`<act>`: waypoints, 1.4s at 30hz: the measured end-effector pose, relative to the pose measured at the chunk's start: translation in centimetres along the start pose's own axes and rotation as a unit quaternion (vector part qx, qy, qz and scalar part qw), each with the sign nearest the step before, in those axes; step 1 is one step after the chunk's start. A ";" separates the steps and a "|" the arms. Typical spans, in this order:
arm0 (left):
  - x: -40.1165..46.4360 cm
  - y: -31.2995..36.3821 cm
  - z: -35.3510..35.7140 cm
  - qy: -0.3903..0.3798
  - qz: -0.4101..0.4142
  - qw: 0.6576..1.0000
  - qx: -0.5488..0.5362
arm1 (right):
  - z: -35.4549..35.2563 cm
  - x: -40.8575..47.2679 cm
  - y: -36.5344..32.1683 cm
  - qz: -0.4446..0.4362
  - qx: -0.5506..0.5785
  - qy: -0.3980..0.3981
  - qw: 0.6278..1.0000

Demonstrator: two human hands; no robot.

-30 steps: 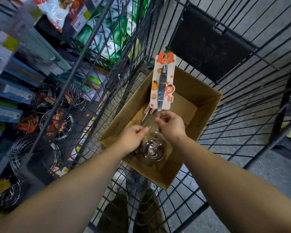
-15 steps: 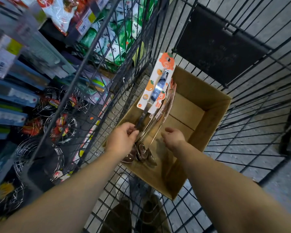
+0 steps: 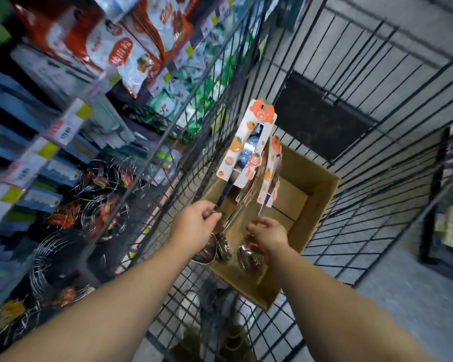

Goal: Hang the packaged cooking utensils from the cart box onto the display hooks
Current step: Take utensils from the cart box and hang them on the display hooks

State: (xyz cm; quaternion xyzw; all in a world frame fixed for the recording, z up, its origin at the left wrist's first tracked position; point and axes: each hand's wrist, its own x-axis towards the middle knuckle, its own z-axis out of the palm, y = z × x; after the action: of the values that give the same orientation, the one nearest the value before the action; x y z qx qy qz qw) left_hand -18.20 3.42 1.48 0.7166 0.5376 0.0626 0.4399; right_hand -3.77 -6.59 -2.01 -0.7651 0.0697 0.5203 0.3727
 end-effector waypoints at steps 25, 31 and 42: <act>-42.3 4.2 -29.9 0.465 0.031 0.876 -0.120 | 10.7 -48.2 -0.6 -0.556 -0.256 -0.257 0.748; -58.5 -2.7 -34.0 0.573 -0.041 0.811 -0.107 | 17.1 -59.8 8.3 -0.601 -0.313 -0.369 0.636; -86.0 -15.9 -38.6 0.698 -0.151 0.696 -0.078 | 28.4 -79.6 29.8 -0.605 -0.336 -0.509 0.511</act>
State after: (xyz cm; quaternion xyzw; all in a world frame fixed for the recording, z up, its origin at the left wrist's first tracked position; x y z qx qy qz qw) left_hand -86.92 -45.24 46.70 0.3396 0.7842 0.5192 -0.0041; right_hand -75.35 -31.99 45.56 -0.2934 -0.7922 0.4534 0.2841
